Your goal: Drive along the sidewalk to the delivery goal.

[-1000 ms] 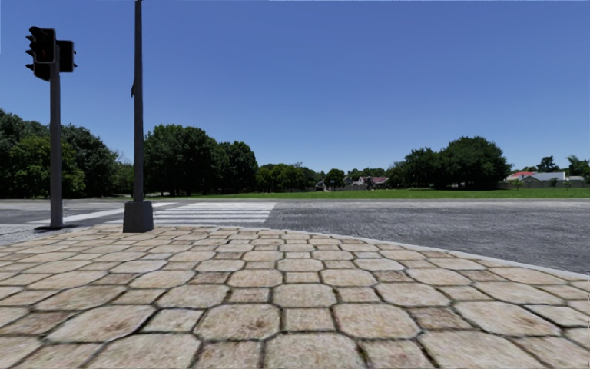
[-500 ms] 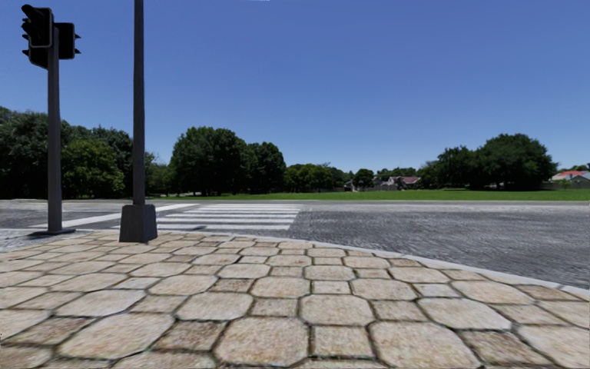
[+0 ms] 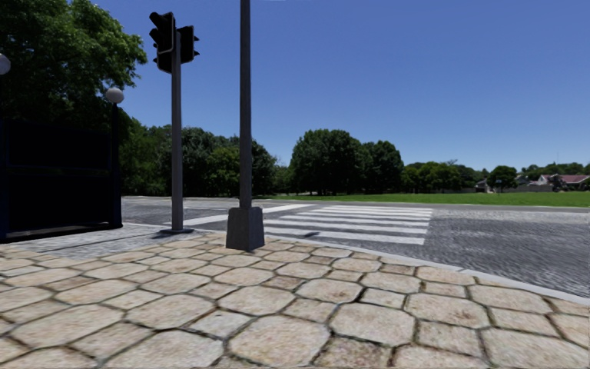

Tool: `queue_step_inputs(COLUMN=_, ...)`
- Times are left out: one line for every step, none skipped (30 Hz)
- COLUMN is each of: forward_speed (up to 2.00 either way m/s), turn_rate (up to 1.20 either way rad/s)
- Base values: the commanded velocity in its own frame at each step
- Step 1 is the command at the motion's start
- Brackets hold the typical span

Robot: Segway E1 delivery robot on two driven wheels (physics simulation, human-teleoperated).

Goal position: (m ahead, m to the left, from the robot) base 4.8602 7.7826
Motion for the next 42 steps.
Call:
queue_step_inputs(forward_speed=2.00, turn_rate=0.86)
queue_step_inputs(forward_speed=2.00, turn_rate=0.86)
queue_step_inputs(forward_speed=2.00, turn_rate=0.86)
queue_step_inputs(forward_speed=2.00, turn_rate=0.86)
queue_step_inputs(forward_speed=2.00, turn_rate=0.86)
queue_step_inputs(forward_speed=2.00, turn_rate=0.86)
queue_step_inputs(forward_speed=2.00, turn_rate=0.86)
queue_step_inputs(forward_speed=2.00, turn_rate=0.86)
queue_step_inputs(forward_speed=2.00, turn_rate=0.86)
queue_step_inputs(forward_speed=2.00, turn_rate=0.86)
queue_step_inputs(forward_speed=2.00, turn_rate=0.86)
queue_step_inputs(forward_speed=2.00, turn_rate=0.86)
queue_step_inputs(forward_speed=2.00, turn_rate=0.86)
queue_step_inputs(forward_speed=2.00, turn_rate=0.86)
queue_step_inputs(forward_speed=2.00, turn_rate=0.86)
queue_step_inputs(forward_speed=2.00, turn_rate=0.86)
queue_step_inputs(forward_speed=2.00, turn_rate=0.86)
queue_step_inputs(forward_speed=2.00, turn_rate=0.86)
queue_step_inputs(forward_speed=2.00, turn_rate=0.86)
queue_step_inputs(forward_speed=2.00, turn_rate=0.86)
queue_step_inputs(forward_speed=2.00, turn_rate=0.86)
queue_step_inputs(forward_speed=2.00, turn_rate=0.86)
queue_step_inputs(forward_speed=2.00, turn_rate=0.86)
queue_step_inputs(forward_speed=2.00, turn_rate=0.86)
queue_step_inputs(forward_speed=2.00, turn_rate=0.86)
queue_step_inputs(forward_speed=2.00, turn_rate=0.86)
queue_step_inputs(forward_speed=2.00, turn_rate=0.86)
queue_step_inputs(forward_speed=2.00, turn_rate=0.86)
queue_step_inputs(forward_speed=2.00, turn_rate=0.86)
queue_step_inputs(forward_speed=2.00, turn_rate=0.86)
queue_step_inputs(forward_speed=2.00, turn_rate=0.86)
queue_step_inputs(forward_speed=2.00, turn_rate=0.86)
queue_step_inputs(forward_speed=2.00, turn_rate=0.86)
queue_step_inputs(forward_speed=2.00, turn_rate=0.86)
queue_step_inputs(forward_speed=2.00, turn_rate=0.86)
queue_step_inputs(forward_speed=2.00, turn_rate=0.86)
queue_step_inputs(forward_speed=2.00, turn_rate=0.86)
queue_step_inputs(forward_speed=2.00, turn_rate=0.86)
queue_step_inputs(forward_speed=2.00, turn_rate=0.86)
queue_step_inputs(forward_speed=2.00, turn_rate=0.86)
queue_step_inputs(forward_speed=2.00, turn_rate=0.86)
queue_step_inputs(forward_speed=2.00, turn_rate=0.86)
